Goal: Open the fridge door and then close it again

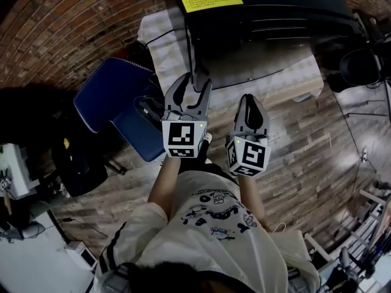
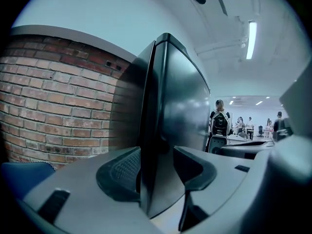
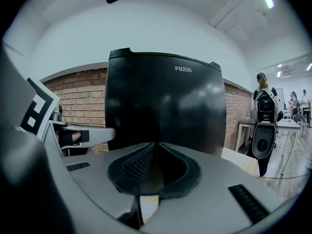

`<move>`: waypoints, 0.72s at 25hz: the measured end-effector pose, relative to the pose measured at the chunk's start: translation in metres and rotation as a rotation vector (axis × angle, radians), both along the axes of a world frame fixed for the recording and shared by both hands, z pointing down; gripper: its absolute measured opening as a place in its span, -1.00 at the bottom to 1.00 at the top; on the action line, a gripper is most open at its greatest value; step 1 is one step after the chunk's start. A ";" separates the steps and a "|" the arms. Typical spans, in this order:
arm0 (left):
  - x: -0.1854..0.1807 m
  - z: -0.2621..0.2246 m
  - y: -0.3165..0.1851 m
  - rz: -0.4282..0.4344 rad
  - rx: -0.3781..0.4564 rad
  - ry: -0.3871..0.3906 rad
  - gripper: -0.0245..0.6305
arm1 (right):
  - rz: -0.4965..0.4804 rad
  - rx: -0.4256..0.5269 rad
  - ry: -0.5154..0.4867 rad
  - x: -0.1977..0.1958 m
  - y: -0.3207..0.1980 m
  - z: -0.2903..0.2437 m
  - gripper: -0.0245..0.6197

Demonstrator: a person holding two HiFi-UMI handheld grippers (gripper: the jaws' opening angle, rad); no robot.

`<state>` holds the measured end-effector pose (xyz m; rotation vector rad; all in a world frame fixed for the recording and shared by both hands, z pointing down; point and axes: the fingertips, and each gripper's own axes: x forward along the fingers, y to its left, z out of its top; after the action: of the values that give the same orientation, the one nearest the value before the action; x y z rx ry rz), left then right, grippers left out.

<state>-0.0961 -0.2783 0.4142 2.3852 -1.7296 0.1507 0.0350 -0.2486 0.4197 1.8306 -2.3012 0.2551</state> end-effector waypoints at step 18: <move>0.005 0.000 -0.010 0.115 0.037 0.010 -0.27 | 0.002 -0.027 0.011 -0.008 -0.013 0.012 -0.79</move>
<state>-0.0910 -0.2882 0.4144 2.5081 -1.6051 0.1242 0.0270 -0.2616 0.4316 1.8163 -2.2777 0.2743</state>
